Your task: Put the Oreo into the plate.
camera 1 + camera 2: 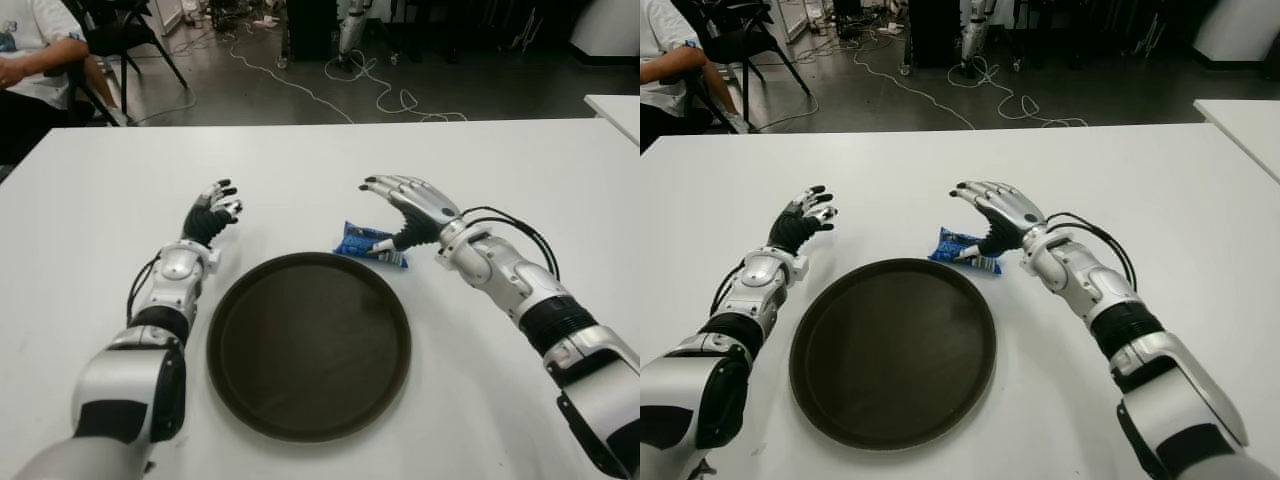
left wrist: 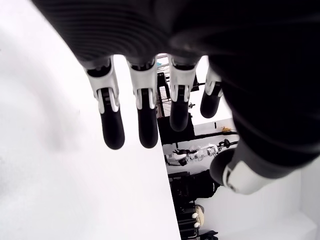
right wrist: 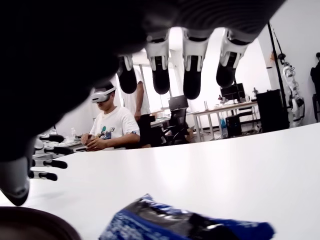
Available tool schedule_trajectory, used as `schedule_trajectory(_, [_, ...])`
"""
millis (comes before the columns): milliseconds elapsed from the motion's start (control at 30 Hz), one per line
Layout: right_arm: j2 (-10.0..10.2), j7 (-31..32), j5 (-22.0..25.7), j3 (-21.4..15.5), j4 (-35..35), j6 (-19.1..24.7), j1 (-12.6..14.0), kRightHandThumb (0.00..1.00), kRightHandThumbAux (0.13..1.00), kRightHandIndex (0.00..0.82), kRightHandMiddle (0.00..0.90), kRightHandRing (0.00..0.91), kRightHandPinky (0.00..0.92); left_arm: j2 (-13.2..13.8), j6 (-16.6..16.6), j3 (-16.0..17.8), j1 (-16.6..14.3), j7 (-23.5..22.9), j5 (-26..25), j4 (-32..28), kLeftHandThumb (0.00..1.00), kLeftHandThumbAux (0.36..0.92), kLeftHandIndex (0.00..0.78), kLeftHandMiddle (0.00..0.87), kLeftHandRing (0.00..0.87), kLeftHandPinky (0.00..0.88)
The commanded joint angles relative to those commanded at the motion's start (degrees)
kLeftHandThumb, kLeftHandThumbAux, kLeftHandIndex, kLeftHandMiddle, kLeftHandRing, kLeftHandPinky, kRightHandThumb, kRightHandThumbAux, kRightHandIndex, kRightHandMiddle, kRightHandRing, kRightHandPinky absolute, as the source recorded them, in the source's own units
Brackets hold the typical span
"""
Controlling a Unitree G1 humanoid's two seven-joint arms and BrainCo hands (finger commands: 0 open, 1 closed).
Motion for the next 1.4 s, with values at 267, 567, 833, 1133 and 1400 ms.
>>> schedule_trajectory(267, [0.1,0.56,-0.85,0.55,0.32,0.9,-0.3,0.0,0.506,0.054,0.098,0.093,0.09,0.13,0.1,0.14,-0.03,-0.44,-0.17,0.09,0.228,0.659,0.049,0.143,0.191,0.251])
schedule_trajectory(567, [-0.24,-1.2,-1.47,0.97,-0.35,-0.21,-0.06,0.0,0.534,0.061,0.112,0.111,0.119,0.27,-0.3,0.23,0.03,-0.89,-0.23,0.05,0.237,0.666,0.054,0.148,0.199,0.272])
schedule_trajectory(833, [-0.2,-2.73,-2.15,0.97,-0.46,-0.66,0.1,0.0,0.531,0.067,0.112,0.105,0.101,0.31,-0.37,0.36,0.09,-0.89,-0.34,0.06,0.239,0.681,0.053,0.143,0.192,0.259])
schedule_trajectory(1133, [-1.05,-2.57,-2.57,0.54,-4.18,-0.42,1.29,0.0,0.522,0.068,0.104,0.102,0.103,0.33,-0.01,0.51,0.05,-1.25,-0.47,0.06,0.229,0.684,0.046,0.144,0.185,0.241])
schedule_trajectory(1400, [-1.45,-0.84,-2.8,0.47,-6.11,1.08,1.73,0.0,0.53,0.067,0.106,0.108,0.108,0.32,0.07,0.59,-0.01,-1.0,-0.38,0.04,0.239,0.686,0.064,0.156,0.199,0.261])
